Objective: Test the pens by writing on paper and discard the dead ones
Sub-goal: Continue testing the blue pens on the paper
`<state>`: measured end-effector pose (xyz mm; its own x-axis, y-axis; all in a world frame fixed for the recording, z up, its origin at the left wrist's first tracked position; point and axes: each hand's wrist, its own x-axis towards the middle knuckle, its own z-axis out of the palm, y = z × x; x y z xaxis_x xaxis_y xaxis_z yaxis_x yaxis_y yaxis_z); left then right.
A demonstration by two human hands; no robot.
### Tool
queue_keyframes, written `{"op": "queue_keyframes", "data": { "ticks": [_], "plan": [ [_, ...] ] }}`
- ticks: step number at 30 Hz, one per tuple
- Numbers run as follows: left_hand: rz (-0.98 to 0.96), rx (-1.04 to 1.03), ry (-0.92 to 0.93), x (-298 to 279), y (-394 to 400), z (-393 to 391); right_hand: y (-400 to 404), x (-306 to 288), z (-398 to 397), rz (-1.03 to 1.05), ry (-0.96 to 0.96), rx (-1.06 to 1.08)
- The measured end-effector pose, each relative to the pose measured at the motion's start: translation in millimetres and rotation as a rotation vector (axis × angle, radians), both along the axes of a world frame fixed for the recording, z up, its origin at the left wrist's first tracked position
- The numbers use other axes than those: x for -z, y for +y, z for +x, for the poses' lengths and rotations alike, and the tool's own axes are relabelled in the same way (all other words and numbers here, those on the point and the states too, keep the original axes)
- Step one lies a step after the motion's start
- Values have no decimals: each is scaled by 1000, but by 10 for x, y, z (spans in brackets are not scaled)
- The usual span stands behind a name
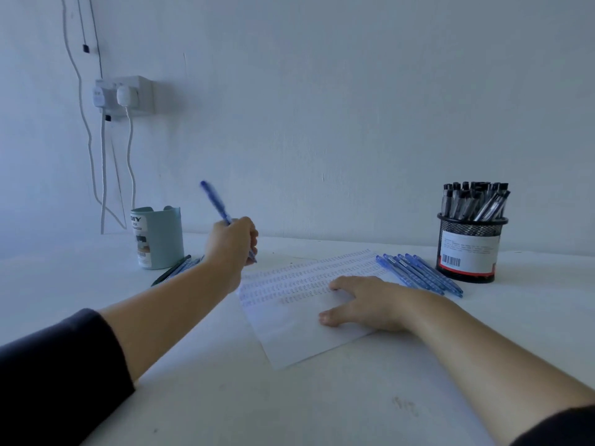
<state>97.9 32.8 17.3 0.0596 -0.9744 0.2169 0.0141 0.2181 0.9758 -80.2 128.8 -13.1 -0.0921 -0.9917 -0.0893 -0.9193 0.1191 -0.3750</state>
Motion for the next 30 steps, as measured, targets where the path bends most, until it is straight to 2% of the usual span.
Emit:
{"op": "queue_keyframes", "data": {
  "ticks": [5, 8, 12, 18, 27, 30],
  "plan": [
    [-74, 9, -19, -67, -134, -81, 44, -57, 49, -37, -19, 6],
    [25, 97, 12, 83, -49, -100, 41, -48, 79, -68, -65, 13],
    [159, 200, 90, 143, 129, -56, 55, -62, 116, -90, -26, 3],
    [186, 275, 60, 118, 196, -84, 110, -82, 143, -93, -7, -8],
    [176, 200, 136, 103, 210, -71, 85, -56, 133, -109, -7, -1],
    [136, 144, 63, 118, 199, -80, 88, -64, 162, -144, 12, 3]
  ]
}}
